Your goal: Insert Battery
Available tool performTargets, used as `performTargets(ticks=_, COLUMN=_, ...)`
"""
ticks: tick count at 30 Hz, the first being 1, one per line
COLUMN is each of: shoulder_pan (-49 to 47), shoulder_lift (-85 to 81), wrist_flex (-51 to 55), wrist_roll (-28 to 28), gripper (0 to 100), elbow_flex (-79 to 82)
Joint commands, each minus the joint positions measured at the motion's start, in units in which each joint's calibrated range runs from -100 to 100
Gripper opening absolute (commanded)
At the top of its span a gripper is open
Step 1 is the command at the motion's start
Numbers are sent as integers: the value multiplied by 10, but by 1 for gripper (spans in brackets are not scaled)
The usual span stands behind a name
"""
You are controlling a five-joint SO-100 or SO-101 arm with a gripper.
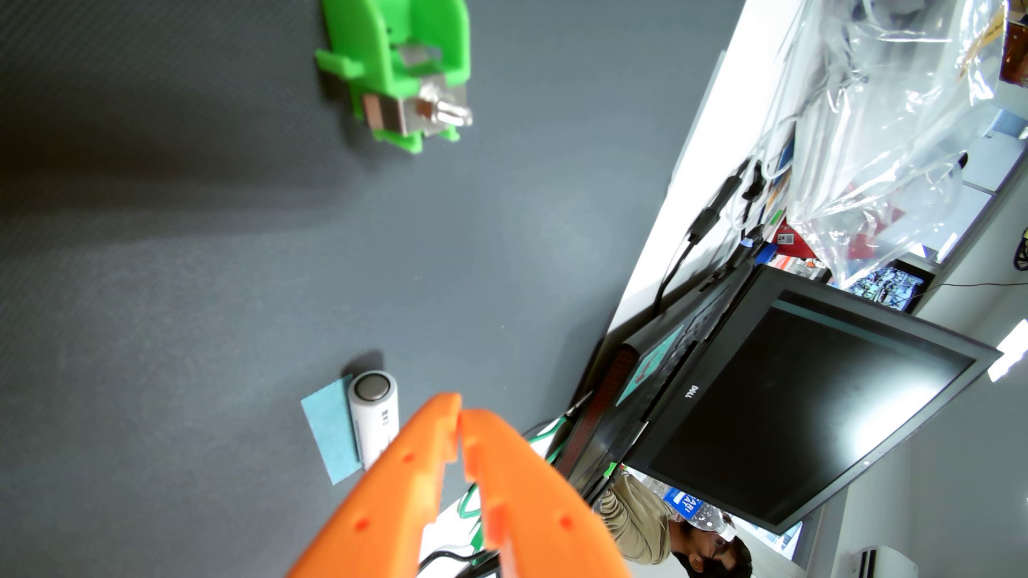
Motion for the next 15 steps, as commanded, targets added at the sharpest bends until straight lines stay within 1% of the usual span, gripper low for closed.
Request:
performTargets(ticks=1, shoulder_pan=4, shoulder_lift=-4, wrist_flex=-1, wrist_roll=-1, gripper=2, elbow_flex=-4)
performTargets(ticks=15, shoulder_pan=-7, shoulder_lift=-4, wrist_flex=-1, wrist_roll=-1, gripper=2, elbow_flex=-3)
